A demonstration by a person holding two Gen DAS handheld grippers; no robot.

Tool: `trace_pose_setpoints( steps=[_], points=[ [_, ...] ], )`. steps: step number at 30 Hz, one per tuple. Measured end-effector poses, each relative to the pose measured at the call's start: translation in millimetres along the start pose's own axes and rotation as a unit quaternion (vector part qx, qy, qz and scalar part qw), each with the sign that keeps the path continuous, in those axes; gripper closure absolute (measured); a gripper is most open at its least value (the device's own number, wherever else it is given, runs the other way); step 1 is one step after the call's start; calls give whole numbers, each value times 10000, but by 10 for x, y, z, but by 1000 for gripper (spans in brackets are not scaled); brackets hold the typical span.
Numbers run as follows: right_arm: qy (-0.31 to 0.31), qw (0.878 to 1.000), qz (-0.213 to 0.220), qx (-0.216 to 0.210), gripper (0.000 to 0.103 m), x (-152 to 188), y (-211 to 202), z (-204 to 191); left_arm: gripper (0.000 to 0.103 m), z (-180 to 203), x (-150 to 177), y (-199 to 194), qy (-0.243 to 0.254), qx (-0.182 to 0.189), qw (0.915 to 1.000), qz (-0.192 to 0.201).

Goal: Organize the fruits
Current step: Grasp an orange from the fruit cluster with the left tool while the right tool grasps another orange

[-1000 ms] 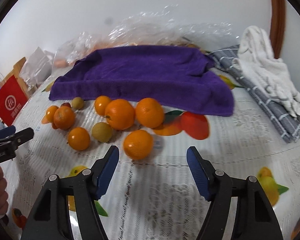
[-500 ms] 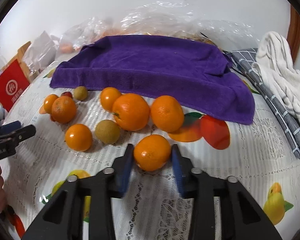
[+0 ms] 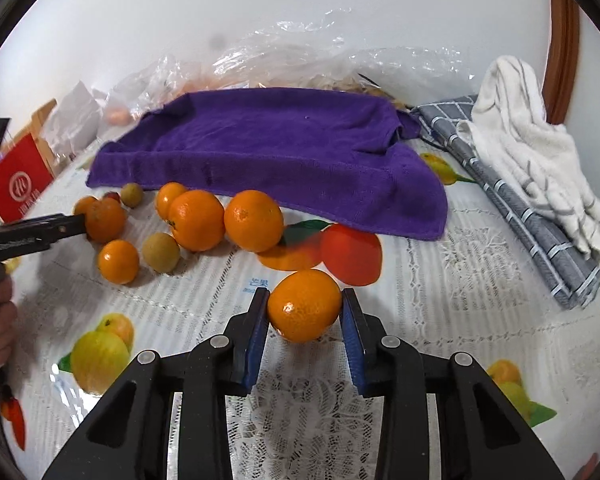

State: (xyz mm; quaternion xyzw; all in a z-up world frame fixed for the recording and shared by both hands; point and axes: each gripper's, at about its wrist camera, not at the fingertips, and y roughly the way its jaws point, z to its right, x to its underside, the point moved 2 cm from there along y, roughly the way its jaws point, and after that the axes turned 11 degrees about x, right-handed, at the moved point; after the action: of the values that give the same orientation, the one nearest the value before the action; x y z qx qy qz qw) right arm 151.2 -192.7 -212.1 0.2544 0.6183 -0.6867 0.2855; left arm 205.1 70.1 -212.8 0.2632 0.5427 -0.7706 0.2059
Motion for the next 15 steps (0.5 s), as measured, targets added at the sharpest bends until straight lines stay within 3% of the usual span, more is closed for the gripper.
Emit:
trace_pose_setpoints(
  steps=[2,5,9,15],
  points=[
    [-1,10000,57,-45,68,-6,-13,-14,47,9,-13,16,-5,99,9999,40],
    [-24,10000,-53,-51,68,-7,36,-25,71,26,2,12,-46,456,9989,80],
    [19,10000,-73,-22,68,1,48,-16,71,55,62,-33,41,374,9991,199],
    [97,9999,-34,-14,68,14,39,18,71,-63,34,-180,-219,396,9970,624]
  ],
)
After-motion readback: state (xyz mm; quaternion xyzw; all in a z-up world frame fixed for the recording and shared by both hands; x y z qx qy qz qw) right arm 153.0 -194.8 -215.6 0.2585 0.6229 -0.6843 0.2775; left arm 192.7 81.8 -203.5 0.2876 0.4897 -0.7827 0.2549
